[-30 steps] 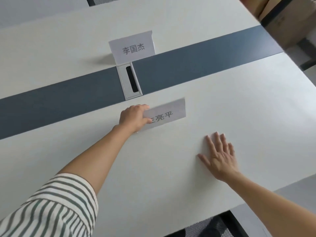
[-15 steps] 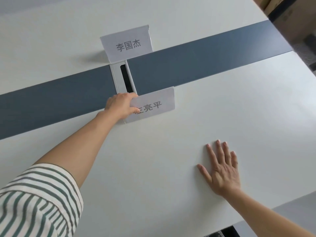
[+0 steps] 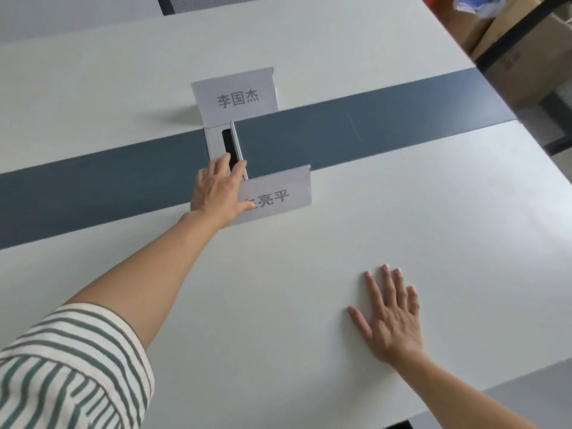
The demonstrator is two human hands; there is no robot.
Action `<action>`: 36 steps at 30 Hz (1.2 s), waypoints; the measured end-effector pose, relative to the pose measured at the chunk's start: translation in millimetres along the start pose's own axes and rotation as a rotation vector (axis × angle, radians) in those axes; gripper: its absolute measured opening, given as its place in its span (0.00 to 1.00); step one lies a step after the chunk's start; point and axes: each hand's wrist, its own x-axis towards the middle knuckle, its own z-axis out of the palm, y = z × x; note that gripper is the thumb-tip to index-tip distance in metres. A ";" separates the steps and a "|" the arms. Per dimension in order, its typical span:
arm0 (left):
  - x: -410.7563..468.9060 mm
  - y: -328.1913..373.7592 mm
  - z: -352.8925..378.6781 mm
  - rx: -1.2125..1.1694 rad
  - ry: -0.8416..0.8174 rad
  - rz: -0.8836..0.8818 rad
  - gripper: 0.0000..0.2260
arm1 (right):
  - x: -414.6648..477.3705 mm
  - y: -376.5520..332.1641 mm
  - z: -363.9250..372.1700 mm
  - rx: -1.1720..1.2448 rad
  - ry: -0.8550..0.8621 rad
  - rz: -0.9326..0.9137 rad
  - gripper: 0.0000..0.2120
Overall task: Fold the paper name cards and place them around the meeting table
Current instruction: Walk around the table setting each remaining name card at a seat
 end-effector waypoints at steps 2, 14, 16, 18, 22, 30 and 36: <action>-23.1 9.7 -8.4 -0.089 0.138 0.028 0.31 | 0.9 -0.5 -4.3 0.009 -0.033 -0.003 0.40; -325.8 41.7 -21.2 -0.939 -0.552 -0.442 0.12 | -44.3 18.0 -90.9 0.633 -0.329 0.105 0.20; -374.4 47.2 -21.9 -1.030 -0.483 -0.560 0.11 | -74.2 25.7 -100.7 0.809 -0.368 0.137 0.16; -415.1 59.0 -24.9 -1.086 -0.359 -0.671 0.10 | -104.5 35.5 -111.3 0.879 -0.379 0.115 0.13; -483.7 93.5 -35.7 -1.157 -0.244 -0.783 0.09 | -160.3 48.5 -124.6 0.948 -0.365 0.022 0.09; -634.7 174.2 -67.5 -1.238 -0.010 -0.964 0.11 | -247.8 34.3 -102.6 0.865 -0.605 -0.255 0.06; -772.8 207.8 -89.1 -1.252 0.219 -1.211 0.13 | -310.6 -30.9 -92.3 0.678 -0.791 -0.527 0.06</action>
